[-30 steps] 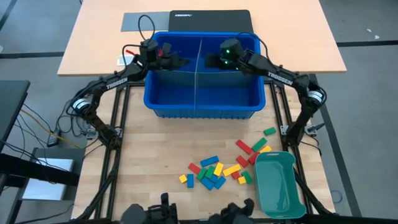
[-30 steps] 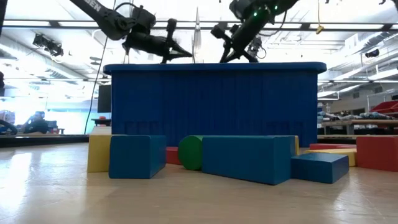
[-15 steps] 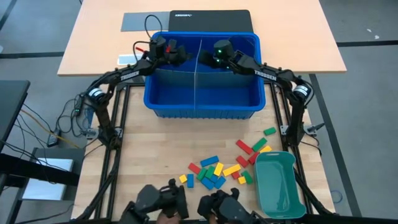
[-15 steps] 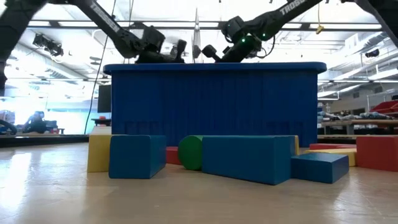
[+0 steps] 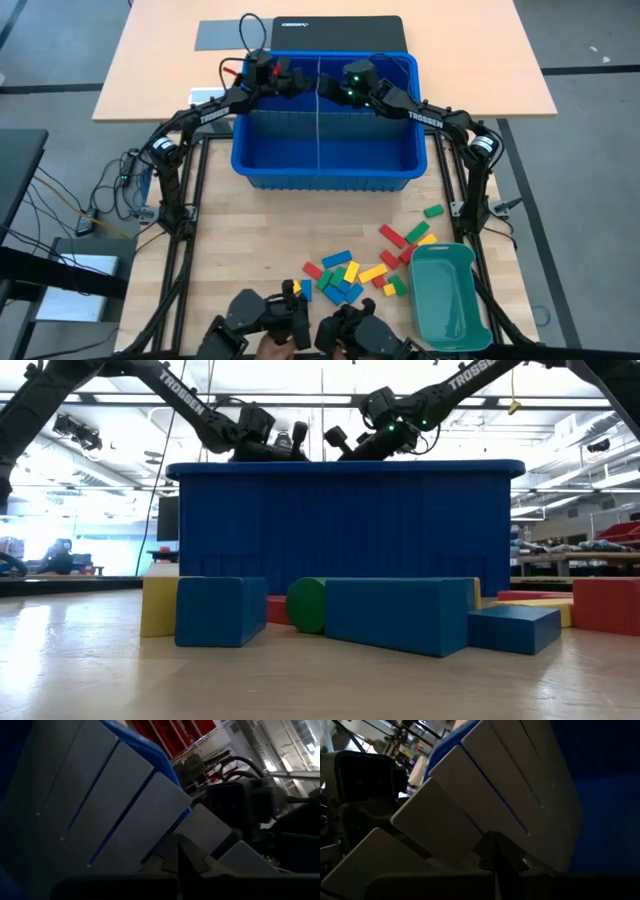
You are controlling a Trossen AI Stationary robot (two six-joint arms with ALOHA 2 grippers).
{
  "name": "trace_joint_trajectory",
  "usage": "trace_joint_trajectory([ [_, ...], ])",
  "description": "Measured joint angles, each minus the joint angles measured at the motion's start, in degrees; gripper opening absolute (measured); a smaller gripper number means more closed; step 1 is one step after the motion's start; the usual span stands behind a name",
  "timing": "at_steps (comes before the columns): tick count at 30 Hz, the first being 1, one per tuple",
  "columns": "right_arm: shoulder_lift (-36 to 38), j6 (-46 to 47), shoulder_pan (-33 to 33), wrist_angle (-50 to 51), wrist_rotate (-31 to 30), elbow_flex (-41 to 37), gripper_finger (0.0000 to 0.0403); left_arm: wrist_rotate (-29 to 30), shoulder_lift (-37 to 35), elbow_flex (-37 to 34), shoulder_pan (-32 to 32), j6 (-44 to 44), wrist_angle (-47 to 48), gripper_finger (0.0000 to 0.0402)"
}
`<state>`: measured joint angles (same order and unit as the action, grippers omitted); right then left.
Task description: Sort Items/Unsort Items
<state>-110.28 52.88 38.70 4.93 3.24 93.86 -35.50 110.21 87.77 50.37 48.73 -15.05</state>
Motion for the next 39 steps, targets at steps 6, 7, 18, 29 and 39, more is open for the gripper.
trace_joint_trajectory([
  [6, 0.23, 0.0, -0.22, -1.09, 0.21, 0.0, 0.0, -1.73, -0.01, 0.66, 0.04, -0.47, -0.21, 0.0],
  [7, 0.29, 0.01, -0.22, -1.28, 0.2, 0.0, 0.0, -2.07, -0.02, 0.71, 0.04, -0.48, -0.26, 0.0],
  [18, 0.68, -0.59, -1.05, -1.33, -2.37, -0.02, 0.0, -5.17, -0.12, 0.71, 0.68, -2.23, -0.17, 0.0],
  [29, 1.27, -3.48, -3.82, -2.1, -9.19, -0.02, 0.0, -9.36, -0.17, 0.71, 0.79, -3.45, -1.93, 0.0],
  [39, 1.27, -4.94, -3.44, -1.34, -9.0, -0.02, 0.0005, -11.4, -0.17, 0.71, 2.13, -5.44, -1.28, 0.0],
])
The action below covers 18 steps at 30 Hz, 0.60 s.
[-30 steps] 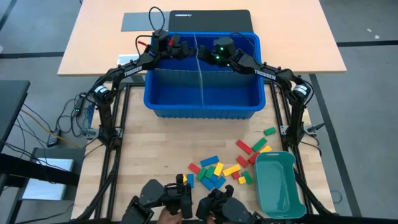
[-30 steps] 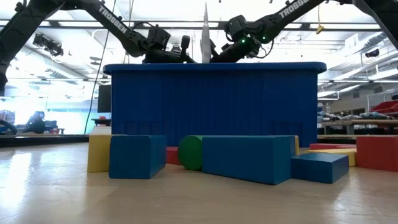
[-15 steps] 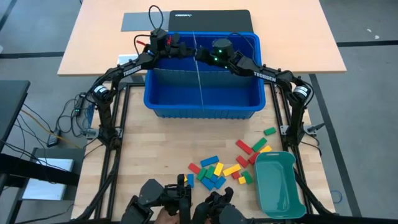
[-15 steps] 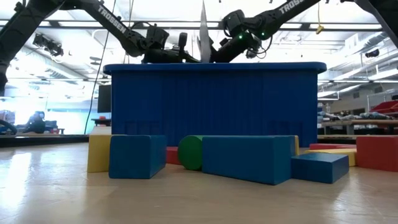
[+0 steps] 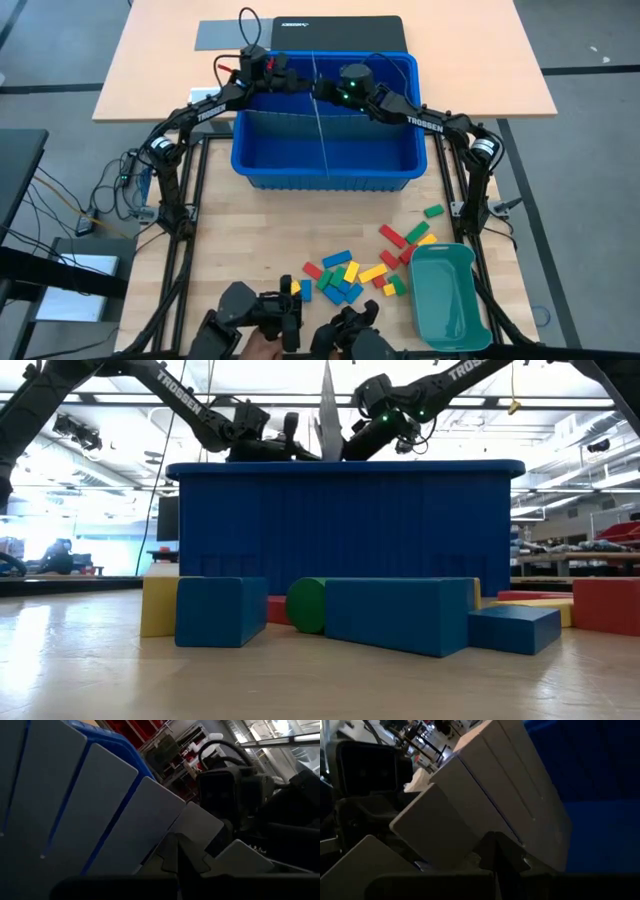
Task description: Sort Items/Unsort Items
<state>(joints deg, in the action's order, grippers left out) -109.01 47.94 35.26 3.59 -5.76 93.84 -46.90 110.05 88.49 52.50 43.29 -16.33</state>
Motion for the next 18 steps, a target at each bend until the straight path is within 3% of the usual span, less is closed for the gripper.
trace_joint_trajectory([
  [7, -0.02, -1.91, 1.65, 1.97, 0.6, 0.02, 0.0041, 0.72, 0.08, -0.11, 0.88, -4.26, 5.91, 0.0],
  [12, -0.07, -2.14, 2.72, 2.37, 4.87, 0.02, 0.0063, 0.6, 0.04, -0.11, 1.12, -4.13, 5.0, 0.0],
  [18, 0.19, -3.27, 3.04, 3.96, 5.83, 0.02, 0.0091, -2.53, 0.04, -0.11, 1.86, -3.7, 4.7, 0.0001],
])
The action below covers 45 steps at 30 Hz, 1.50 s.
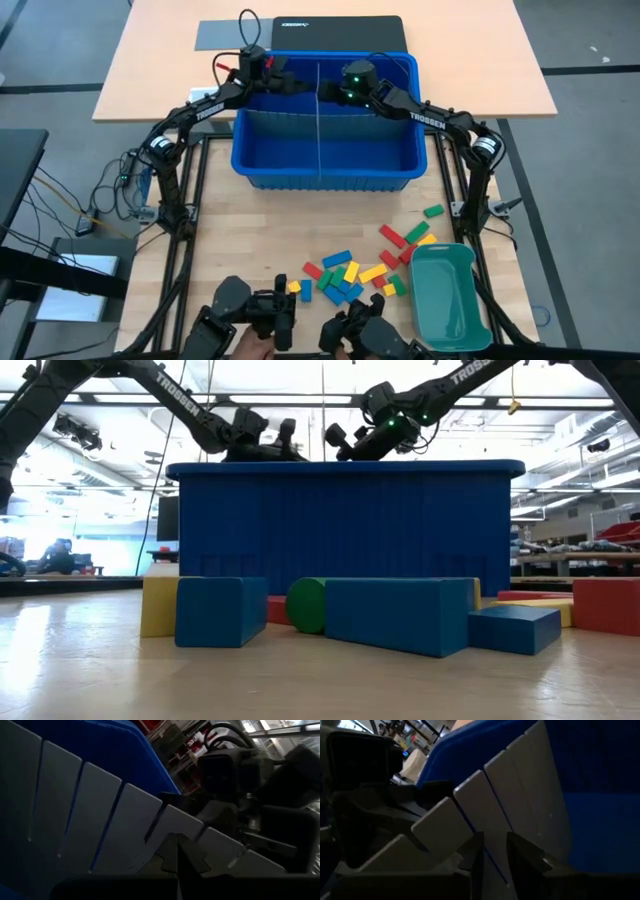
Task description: Sort Items/Unsort Items
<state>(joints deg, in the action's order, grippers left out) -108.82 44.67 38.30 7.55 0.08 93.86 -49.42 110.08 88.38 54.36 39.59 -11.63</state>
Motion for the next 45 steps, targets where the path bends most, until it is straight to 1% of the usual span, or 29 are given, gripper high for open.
trace_joint_trajectory([
  [4, 1.49, -2.64, 0.36, 0.66, 0.0, 0.0, 0.0112, -2.85, -0.04, 0.0, 0.39, 1.66, -3.74, 0.0001],
  [10, 5.27, -6.1, 1.3, 3.34, -0.37, 0.02, 0.0141, -3.4, -0.11, 0.0, 0.8, 5.36, -10.36, 0.0001],
  [17, 11.24, -10.11, 1.56, 3.87, 0.16, 0.02, 0.0161, -5.73, -0.81, 0.0, 2.64, 6.07, -11.28, 0.0001],
  [20, 13.97, -12.01, 1.09, 5.25, 2.23, 1.32, 0.0161, -5.75, -2.5, 0.0, 3.91, 5.64, -11.45, 0.0001],
  [24, 15.99, -16.45, -1.02, 12.8, 6.17, 7.26, 0.015, -7.26, -5.4, 0.0, 5.5, 5.13, -11.7, 0.0001],
  [28, 16.05, -17.98, -3.96, 23.91, 10.48, 15.92, 0.0117, -8.59, -8.64, 0.0, 5.98, 4.02, -10.28, 0.0001],
  [31, 15.22, -14.87, -6.62, 31.46, 9.61, 22.81, 0.0082, -9.14, -10.37, 0.0, 5.94, 4.03, -9.49, 0.0001],
  [33, 14.3, -13.12, -8.87, 35.44, 6.15, 26.92, 0.0069, -9.18, -11.37, 0.0, 5.94, 4.09, -9.09, 0.0001],
  [36, 12.72, -9.29, -11.32, 37.95, 2.96, 32.52, 0.0068, -8.93, -13.13, 0.0, 6.04, 4.09, -9.46, 0.0001],
  [39, 10.11, -6.89, -12.43, 38.98, 2.67, 38.16, 0.0077, -8.8, -14.63, 0.0, 6.91, 4.11, -8.76, 0.0001],
  [41, 7.65, -7.0, -13.0, 40.3, 2.44, 41.21, 0.0082, -8.53, -15.46, 0.0, 7.45, 4.12, -7.91, 0.0001],
  [42, 6.92, -7.09, -13.33, 39.89, 2.77, 41.23, 0.0084, -8.53, -15.91, 0.0, 7.73, 4.14, -7.41, 0.0001],
  [45, 5.41, -6.87, -13.75, 38.24, 6.57, 39.83, 0.0084, -8.82, -17.24, 0.0, 8.65, 4.07, -6.6, 0.0001],
])
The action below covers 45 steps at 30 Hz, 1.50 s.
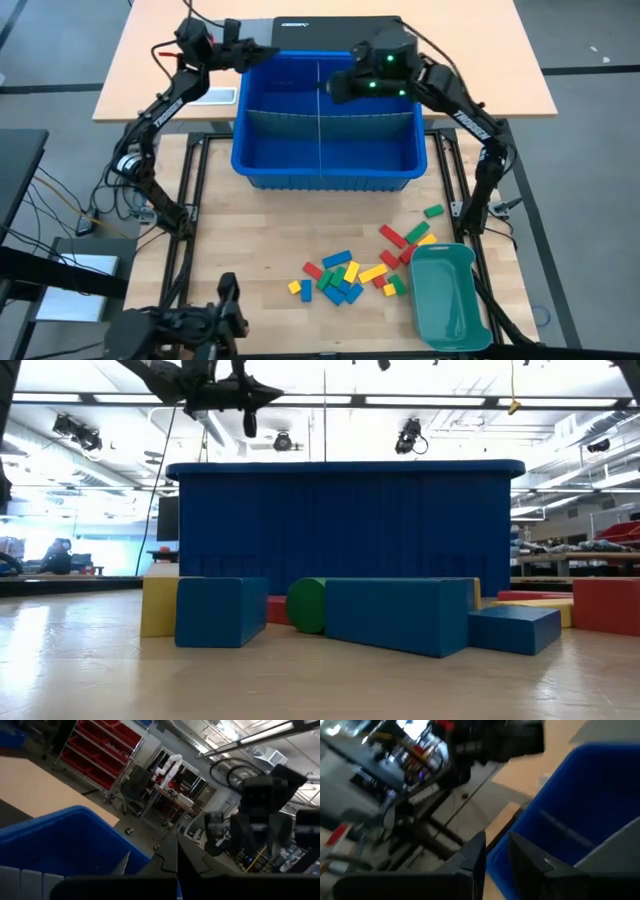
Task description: Sort Items/Unsort Items
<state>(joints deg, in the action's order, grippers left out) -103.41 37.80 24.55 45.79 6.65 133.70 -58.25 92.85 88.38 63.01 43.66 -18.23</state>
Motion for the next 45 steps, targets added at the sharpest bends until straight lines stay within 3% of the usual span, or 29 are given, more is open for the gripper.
trace_joint_trajectory([
  [8, -2.39, -3.44, -1.1, -6.31, 5.41, 1.22, 0.0085, -2.03, -3.57, 0.0, 2.88, 0.81, 0.01, 0.0001],
  [14, -2.43, -3.93, -0.39, 5.77, -3.97, 1.15, 0.009, -5.04, -4.68, 0.0, 2.96, 1.35, 2.36, 0.0001],
  [16, -2.41, -3.63, -0.11, 7.37, -4.51, 1.19, 0.0102, -4.88, -4.77, 0.02, 2.55, 0.18, 4.11, 0.0001],
  [20, -2.41, -5.46, -0.83, 9.06, -4.98, 1.19, 0.0147, -3.46, -4.71, 0.0, 1.34, -4.51, 10.87, 0.0001],
  [25, -2.36, -12.17, -4.92, 10.05, -10.09, 1.19, 0.0215, -3.23, -4.66, 0.0, -0.58, -10.56, 18.6, 0.0001],
  [31, -2.36, -7.69, -8.8, 12.72, -16.4, 1.19, 0.0265, -3.19, -4.66, 0.0, -3.45, -11.95, 20.9, 0.0004],
  [37, -2.36, -2.95, -12.19, 16.21, -27.1, 1.19, 0.027, -3.2, -4.66, 0.0, -5.52, -12.19, 20.88, 0.0004],
  [45, -2.4, 1.66, -12.91, 14.72, -25.3, -3.08, 0.0265, -3.21, -4.64, 0.0, -6.79, -13.41, 21.34, 0.0005],
])
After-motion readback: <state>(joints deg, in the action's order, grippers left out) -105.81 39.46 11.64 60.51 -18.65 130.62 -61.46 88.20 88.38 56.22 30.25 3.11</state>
